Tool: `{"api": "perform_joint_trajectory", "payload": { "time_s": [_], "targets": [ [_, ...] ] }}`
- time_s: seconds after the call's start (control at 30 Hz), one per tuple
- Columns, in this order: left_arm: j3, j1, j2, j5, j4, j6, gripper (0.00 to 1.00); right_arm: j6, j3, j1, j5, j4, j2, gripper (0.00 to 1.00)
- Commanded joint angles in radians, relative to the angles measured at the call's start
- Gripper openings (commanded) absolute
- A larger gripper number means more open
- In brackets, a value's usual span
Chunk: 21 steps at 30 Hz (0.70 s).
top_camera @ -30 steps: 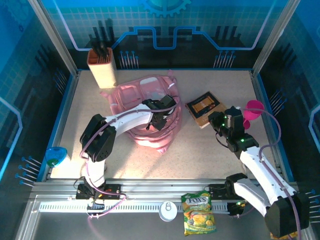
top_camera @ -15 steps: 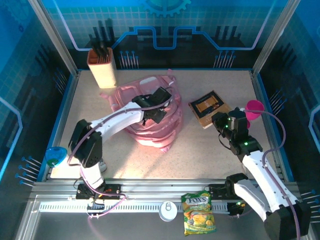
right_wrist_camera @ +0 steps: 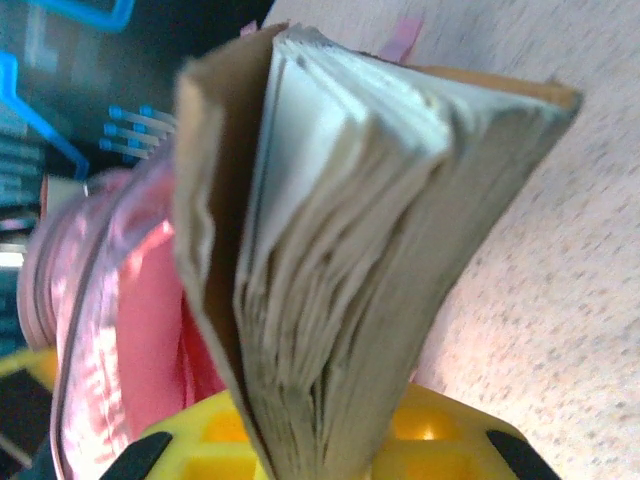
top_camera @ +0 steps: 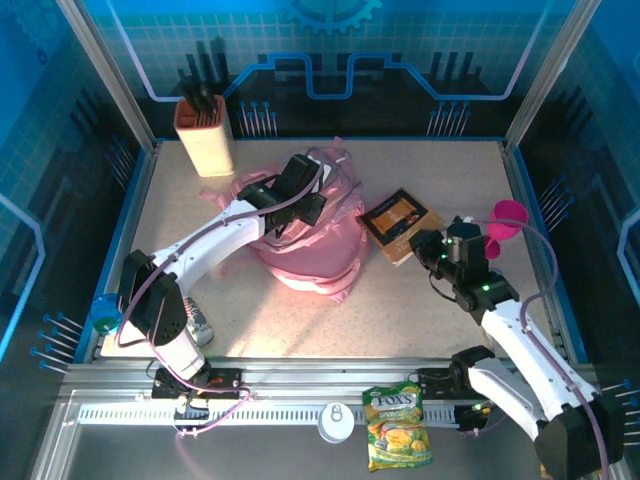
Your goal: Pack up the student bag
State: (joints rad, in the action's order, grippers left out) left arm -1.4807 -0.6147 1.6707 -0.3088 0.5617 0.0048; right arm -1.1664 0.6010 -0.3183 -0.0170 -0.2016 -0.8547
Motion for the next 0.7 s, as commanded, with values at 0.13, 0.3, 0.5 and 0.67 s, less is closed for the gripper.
{"api": "perform_joint_trajectory", "payload": {
  "time_s": [0.13,0.3,0.5,0.67],
  "targets": [
    [-0.085,0.0,-0.024,0.087,-0.124,-0.046,0.0,-0.047,0.014,-0.153,0.025,0.287,-0.124,0.13],
    [-0.096,0.001,-0.03,0.118,-0.121,-0.055,0.0,-0.076,0.06,-0.209,0.047,0.443,-0.276,0.13],
    [-0.101,0.0,-0.062,0.152,-0.122,-0.07,0.0,-0.114,0.115,-0.233,-0.011,0.536,-0.432,0.13],
    [-0.099,0.001,-0.082,0.169,-0.131,-0.08,0.0,-0.154,0.161,-0.243,-0.051,0.6,-0.557,0.13]
  ]
}}
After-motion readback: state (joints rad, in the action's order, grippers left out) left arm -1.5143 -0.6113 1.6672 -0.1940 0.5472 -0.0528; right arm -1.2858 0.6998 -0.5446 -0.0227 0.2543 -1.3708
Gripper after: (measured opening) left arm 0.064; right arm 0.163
